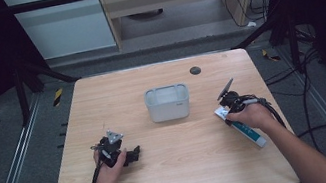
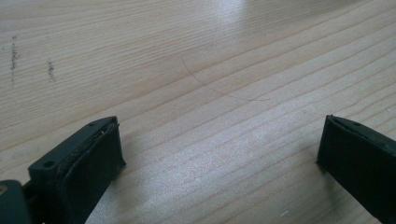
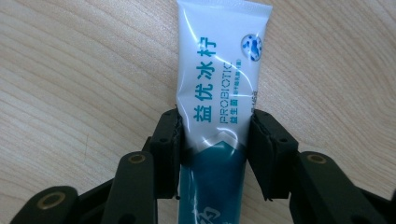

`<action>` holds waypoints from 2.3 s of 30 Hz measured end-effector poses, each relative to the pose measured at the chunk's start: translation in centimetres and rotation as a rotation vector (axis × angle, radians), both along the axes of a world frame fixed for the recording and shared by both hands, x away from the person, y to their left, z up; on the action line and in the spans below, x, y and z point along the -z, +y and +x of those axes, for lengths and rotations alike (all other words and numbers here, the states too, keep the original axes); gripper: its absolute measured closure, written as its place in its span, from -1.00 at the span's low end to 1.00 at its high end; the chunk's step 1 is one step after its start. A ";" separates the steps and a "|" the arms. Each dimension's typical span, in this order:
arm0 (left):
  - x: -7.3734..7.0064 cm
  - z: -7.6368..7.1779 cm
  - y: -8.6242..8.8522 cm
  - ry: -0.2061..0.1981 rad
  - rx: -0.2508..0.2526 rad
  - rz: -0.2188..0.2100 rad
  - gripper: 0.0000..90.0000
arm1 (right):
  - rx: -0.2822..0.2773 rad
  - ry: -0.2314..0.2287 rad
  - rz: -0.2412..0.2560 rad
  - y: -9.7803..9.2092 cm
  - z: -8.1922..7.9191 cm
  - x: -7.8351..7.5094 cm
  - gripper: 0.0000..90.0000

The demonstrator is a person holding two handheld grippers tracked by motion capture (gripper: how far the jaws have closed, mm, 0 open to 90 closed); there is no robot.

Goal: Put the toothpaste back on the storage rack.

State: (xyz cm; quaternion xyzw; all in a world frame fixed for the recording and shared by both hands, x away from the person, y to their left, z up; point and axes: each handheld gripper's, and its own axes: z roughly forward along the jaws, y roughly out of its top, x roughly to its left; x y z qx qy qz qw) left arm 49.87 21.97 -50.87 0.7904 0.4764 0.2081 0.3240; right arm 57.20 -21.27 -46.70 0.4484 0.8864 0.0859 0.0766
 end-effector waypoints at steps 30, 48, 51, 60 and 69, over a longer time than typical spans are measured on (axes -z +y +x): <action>0.0 0.0 0.0 -0.001 0.000 -0.002 -1.00 | -0.002 -0.007 0.019 -0.4 -0.4 -0.8 0.62; 0.0 0.0 0.0 -0.001 -0.001 -0.002 -1.00 | 0.014 -0.064 0.118 -1.1 -0.8 -3.0 0.68; 0.0 0.0 0.0 -0.001 0.000 -0.002 -1.00 | 0.017 -0.075 0.132 -1.2 -0.7 -3.5 0.68; 0.0 0.0 0.0 -0.001 0.000 -0.002 -1.00 | -0.006 -0.160 0.180 -2.0 -0.4 -5.7 0.68; 0.0 0.0 0.0 -0.001 0.000 -0.002 -1.00 | -0.004 -0.186 0.193 -2.2 -0.3 -6.1 0.68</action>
